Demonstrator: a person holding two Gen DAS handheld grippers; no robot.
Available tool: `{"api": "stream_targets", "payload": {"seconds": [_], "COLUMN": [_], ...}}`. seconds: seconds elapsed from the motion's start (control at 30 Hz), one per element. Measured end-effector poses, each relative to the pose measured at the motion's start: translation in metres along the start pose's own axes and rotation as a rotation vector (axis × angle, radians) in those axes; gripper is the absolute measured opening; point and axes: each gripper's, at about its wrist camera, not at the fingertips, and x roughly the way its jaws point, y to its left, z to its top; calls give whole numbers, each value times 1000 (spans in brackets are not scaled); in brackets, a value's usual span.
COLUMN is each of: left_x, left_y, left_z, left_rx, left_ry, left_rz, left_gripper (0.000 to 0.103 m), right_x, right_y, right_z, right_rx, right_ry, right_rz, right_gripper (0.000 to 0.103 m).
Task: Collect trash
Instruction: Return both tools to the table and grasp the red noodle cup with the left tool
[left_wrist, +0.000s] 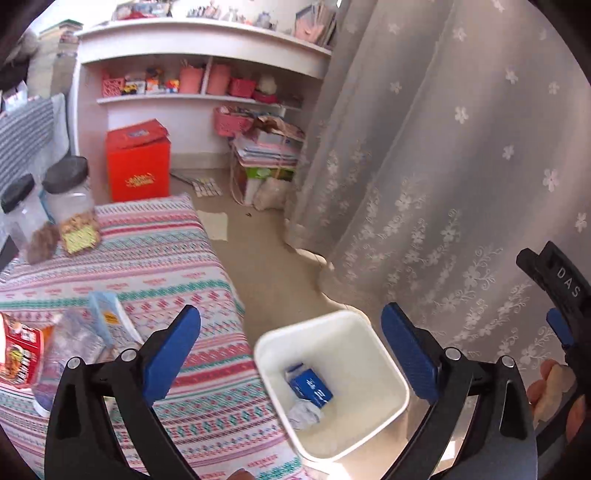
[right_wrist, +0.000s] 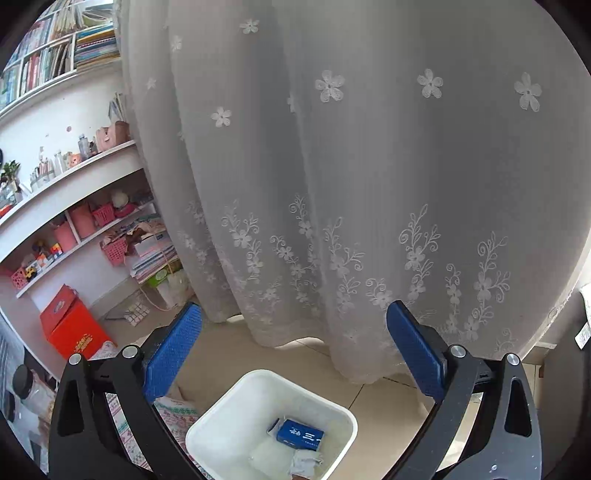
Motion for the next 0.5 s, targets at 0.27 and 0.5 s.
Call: {"api": "stream_targets", "payload": {"seconds": [0.27,0.5], "left_x": [-44,-75], "left_y": [60,108], "left_z": [10,1], "left_rx": [-35,-74], "left_ry": [-98,-137], "left_rz": [200,320], "left_gripper": [96,96], "right_x": [-25,-54], "right_y": [62,115], "right_z": [-26,-58], "right_rx": [-146,-289], "right_ry": [-19,-46], "right_rz": [108,185], "right_gripper": [96,96]}}
